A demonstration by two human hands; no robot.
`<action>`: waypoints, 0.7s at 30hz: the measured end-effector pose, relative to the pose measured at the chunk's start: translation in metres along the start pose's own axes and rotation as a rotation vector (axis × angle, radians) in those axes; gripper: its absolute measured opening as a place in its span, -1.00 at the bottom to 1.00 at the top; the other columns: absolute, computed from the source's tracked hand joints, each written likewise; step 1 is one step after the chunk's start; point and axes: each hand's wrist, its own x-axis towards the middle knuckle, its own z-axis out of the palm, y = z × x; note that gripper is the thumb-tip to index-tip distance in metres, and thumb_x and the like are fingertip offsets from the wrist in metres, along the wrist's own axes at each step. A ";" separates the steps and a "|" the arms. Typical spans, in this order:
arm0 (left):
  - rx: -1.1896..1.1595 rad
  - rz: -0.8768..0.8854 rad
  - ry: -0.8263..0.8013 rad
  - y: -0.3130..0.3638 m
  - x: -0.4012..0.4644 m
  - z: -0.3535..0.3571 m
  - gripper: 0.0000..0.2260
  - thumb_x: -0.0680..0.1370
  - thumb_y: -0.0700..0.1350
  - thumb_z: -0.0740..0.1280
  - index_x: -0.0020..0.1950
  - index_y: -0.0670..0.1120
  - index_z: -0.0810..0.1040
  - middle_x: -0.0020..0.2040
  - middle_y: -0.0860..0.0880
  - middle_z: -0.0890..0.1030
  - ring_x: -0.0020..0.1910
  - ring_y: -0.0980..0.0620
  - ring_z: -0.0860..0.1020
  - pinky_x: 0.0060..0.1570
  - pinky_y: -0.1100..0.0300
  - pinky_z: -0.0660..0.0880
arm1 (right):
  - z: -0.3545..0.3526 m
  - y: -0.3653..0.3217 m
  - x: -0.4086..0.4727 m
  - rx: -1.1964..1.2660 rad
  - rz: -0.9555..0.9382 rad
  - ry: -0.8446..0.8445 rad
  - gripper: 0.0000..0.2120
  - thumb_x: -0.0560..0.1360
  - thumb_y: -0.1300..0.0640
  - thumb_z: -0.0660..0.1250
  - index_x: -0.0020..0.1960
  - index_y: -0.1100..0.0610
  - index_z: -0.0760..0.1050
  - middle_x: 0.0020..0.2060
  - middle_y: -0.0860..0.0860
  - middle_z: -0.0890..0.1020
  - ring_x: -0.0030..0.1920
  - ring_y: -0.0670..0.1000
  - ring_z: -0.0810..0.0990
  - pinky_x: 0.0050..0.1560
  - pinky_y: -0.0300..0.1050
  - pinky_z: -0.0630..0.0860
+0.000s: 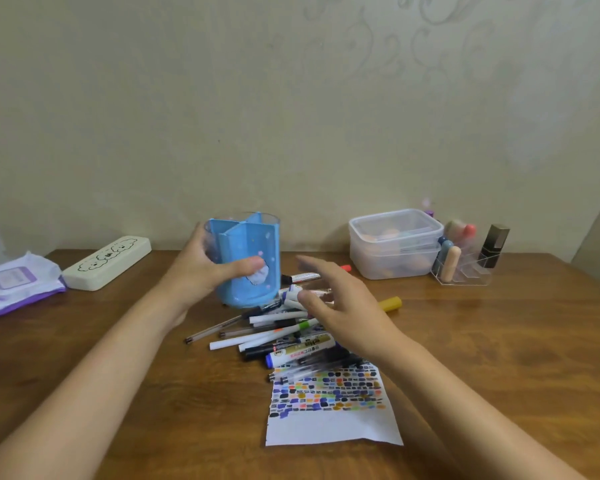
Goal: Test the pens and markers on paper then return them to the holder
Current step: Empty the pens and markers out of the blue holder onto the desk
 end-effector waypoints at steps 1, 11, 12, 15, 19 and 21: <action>-0.007 -0.023 0.067 -0.004 0.002 -0.007 -0.22 0.03 0.19 0.63 0.19 0.18 0.43 0.15 0.09 0.63 0.11 0.09 0.62 0.07 0.06 0.57 | 0.001 0.001 -0.001 -0.055 -0.003 -0.005 -0.55 0.63 0.01 0.30 0.50 -0.08 0.36 0.34 -0.17 0.51 0.14 -0.23 0.54 0.18 -0.21 0.54; 0.047 -0.078 0.408 -0.032 0.007 -0.052 -0.23 0.31 -0.05 0.63 0.41 -0.01 0.30 0.26 0.02 0.53 0.21 0.01 0.53 0.11 0.10 0.50 | 0.005 0.010 -0.002 -0.182 0.077 -0.092 -0.76 0.61 -0.01 0.33 0.27 -0.14 0.54 -0.06 -0.22 0.63 -0.09 -0.25 0.55 -0.08 -0.32 0.42; 0.054 -0.085 0.416 -0.034 0.007 -0.055 -0.22 0.31 -0.05 0.62 0.41 0.00 0.29 0.27 0.02 0.53 0.21 0.01 0.52 0.12 0.09 0.49 | 0.005 0.011 -0.003 -0.181 0.075 -0.097 -0.77 0.61 0.00 0.33 0.26 -0.15 0.54 -0.07 -0.22 0.63 -0.06 -0.23 0.55 -0.09 -0.32 0.41; 0.088 -0.110 0.441 -0.042 0.008 -0.060 -0.21 0.31 -0.04 0.62 0.42 0.02 0.27 0.26 0.06 0.49 0.21 0.03 0.48 0.16 0.05 0.48 | 0.005 0.012 -0.003 -0.187 0.078 -0.114 -0.78 0.61 0.01 0.32 0.24 -0.15 0.54 -0.09 -0.21 0.64 -0.02 -0.21 0.56 -0.12 -0.36 0.36; 0.125 -0.134 0.452 -0.051 0.007 -0.061 -0.16 0.30 -0.05 0.64 0.44 0.00 0.24 0.29 0.07 0.45 0.21 0.06 0.44 0.15 0.08 0.43 | 0.004 0.012 -0.003 -0.192 0.082 -0.137 -0.78 0.62 0.01 0.31 0.25 -0.14 0.54 -0.09 -0.21 0.64 -0.03 -0.21 0.55 -0.15 -0.40 0.34; 0.147 -0.136 0.439 -0.054 0.007 -0.061 -0.14 0.28 -0.05 0.65 0.45 0.01 0.24 0.33 0.05 0.45 0.24 0.05 0.44 0.17 0.08 0.43 | 0.005 0.012 -0.003 -0.201 0.078 -0.151 -0.78 0.63 0.00 0.31 0.26 -0.14 0.54 -0.08 -0.21 0.64 -0.03 -0.22 0.55 -0.16 -0.40 0.33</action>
